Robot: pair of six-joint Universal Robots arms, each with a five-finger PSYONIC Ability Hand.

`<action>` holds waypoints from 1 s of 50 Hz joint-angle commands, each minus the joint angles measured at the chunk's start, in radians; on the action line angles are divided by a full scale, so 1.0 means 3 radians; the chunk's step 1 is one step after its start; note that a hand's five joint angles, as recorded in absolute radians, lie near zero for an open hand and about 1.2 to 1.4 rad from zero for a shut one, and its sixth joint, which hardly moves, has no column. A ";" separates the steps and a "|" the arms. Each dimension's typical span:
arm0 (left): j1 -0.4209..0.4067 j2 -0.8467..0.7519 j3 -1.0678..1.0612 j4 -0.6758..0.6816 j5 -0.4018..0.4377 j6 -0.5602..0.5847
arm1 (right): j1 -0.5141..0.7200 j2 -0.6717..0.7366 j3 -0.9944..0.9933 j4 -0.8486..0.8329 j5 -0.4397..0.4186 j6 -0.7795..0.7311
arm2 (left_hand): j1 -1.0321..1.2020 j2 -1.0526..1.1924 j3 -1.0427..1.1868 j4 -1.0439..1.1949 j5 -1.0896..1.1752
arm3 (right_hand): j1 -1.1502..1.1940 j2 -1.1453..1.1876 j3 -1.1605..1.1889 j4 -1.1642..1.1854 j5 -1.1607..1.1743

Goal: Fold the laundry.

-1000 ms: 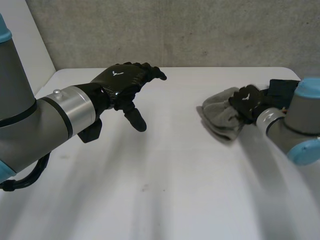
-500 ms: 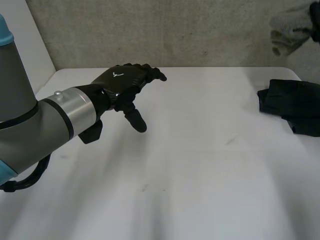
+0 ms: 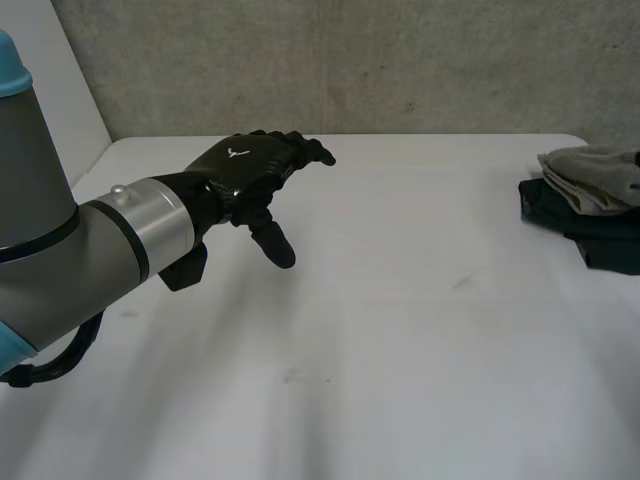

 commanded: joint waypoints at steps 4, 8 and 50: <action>-0.0006 0.0026 0.0005 0.0005 0.0000 -0.0020 | 0.0316 -0.0684 0.0241 0.0443 0.0124 0.0026 | -0.0027 -0.0004 -0.0009 0.0002 0.0038 | -0.1296 -0.1772 -0.1784 -0.1810 -0.1765; -0.0006 0.0046 0.0005 0.0061 -0.0010 -0.0025 | 0.0653 -0.1062 0.0425 0.0438 0.0390 0.0132 | -0.0017 0.0005 0.0001 0.0012 0.0048 | -0.1296 -0.1772 -0.1784 -0.1810 -0.1765; 0.0598 0.0604 -0.0680 0.0782 -0.0767 -0.0327 | 0.2285 -0.3068 0.3028 -0.0462 0.1966 0.1733 | -0.0252 -0.0229 -0.0234 -0.0223 -0.0187 | -0.1296 -0.1772 -0.1784 -0.1810 -0.1765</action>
